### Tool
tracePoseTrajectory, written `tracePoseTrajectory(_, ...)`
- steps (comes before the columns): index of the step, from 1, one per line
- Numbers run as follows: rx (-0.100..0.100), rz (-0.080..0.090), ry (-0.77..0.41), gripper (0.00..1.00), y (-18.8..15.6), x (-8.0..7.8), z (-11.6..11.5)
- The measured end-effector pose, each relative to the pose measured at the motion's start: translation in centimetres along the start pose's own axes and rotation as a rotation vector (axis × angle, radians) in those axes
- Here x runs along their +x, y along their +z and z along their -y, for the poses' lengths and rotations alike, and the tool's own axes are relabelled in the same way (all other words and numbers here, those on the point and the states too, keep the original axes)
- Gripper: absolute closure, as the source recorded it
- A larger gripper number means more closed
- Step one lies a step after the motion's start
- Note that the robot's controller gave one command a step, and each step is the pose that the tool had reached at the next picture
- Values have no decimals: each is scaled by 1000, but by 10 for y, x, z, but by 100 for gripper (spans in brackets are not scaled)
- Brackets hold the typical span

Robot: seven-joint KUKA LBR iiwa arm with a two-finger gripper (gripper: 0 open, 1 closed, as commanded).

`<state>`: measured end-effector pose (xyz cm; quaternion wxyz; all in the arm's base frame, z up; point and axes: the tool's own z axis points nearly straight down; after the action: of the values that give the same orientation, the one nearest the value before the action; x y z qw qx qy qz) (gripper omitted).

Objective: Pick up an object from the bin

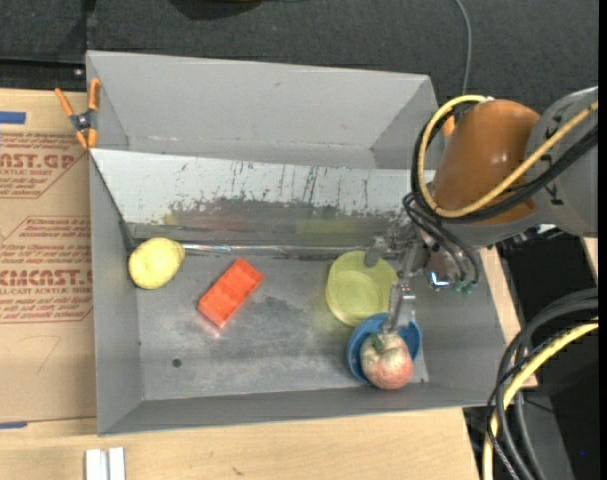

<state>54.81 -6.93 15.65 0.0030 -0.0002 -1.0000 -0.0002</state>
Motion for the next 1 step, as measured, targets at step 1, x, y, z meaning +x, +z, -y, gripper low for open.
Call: tracePoseTrajectory(1,1,8,-1,0,-4,-2,0)
